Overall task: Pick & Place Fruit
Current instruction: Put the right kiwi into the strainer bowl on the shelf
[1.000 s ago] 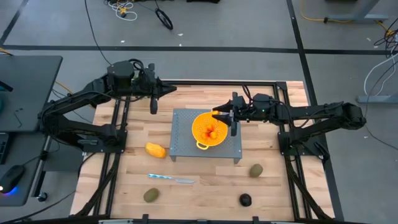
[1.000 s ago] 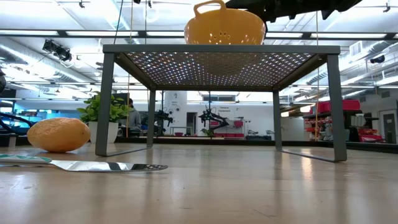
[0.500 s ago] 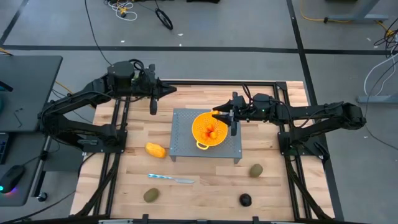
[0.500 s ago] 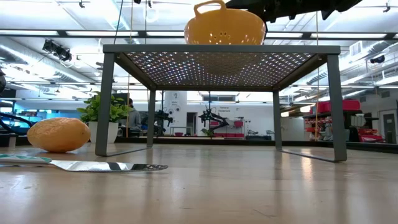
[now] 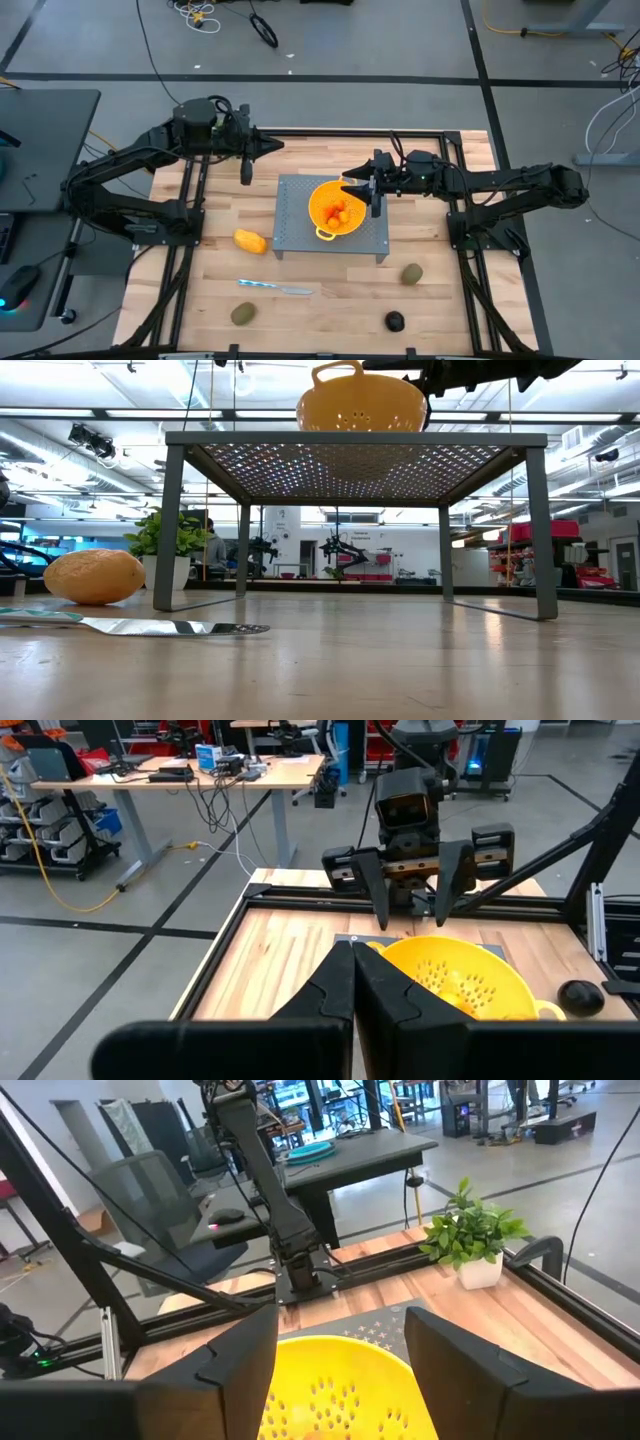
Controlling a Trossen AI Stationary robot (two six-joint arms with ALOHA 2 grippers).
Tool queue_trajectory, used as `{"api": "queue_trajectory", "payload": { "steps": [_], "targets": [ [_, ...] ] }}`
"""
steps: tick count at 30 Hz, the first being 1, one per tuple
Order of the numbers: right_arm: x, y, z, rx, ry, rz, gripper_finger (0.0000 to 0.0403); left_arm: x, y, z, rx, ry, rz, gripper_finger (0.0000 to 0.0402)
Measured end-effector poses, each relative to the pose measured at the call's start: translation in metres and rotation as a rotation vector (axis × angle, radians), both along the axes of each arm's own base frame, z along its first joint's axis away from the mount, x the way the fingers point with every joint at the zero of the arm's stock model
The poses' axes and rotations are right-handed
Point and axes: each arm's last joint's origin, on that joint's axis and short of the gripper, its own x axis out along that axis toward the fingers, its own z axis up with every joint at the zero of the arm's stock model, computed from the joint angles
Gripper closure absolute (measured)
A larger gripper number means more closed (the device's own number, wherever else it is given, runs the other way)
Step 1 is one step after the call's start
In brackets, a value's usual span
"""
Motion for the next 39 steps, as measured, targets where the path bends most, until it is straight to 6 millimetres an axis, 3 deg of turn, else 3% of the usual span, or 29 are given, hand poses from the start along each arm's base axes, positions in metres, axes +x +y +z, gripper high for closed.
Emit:
{"api": "queue_trajectory", "payload": {
  "steps": [16,31,39],
  "targets": [
    [0.001,0.013,0.001,-0.048,-0.001,0.053,0.0187,-0.001,-0.001,0.0,-0.019,-0.003,-0.006,0.0399],
    [0.001,0.019,0.001,-0.075,0.0,0.064,0.0317,-0.006,-0.003,-0.001,-0.012,0.03,-0.016,0.0399],
    [0.001,0.019,0.001,-0.089,0.001,0.04,0.035,-0.013,-0.005,0.002,0.014,0.019,-0.022,0.0399]
  ]
}}
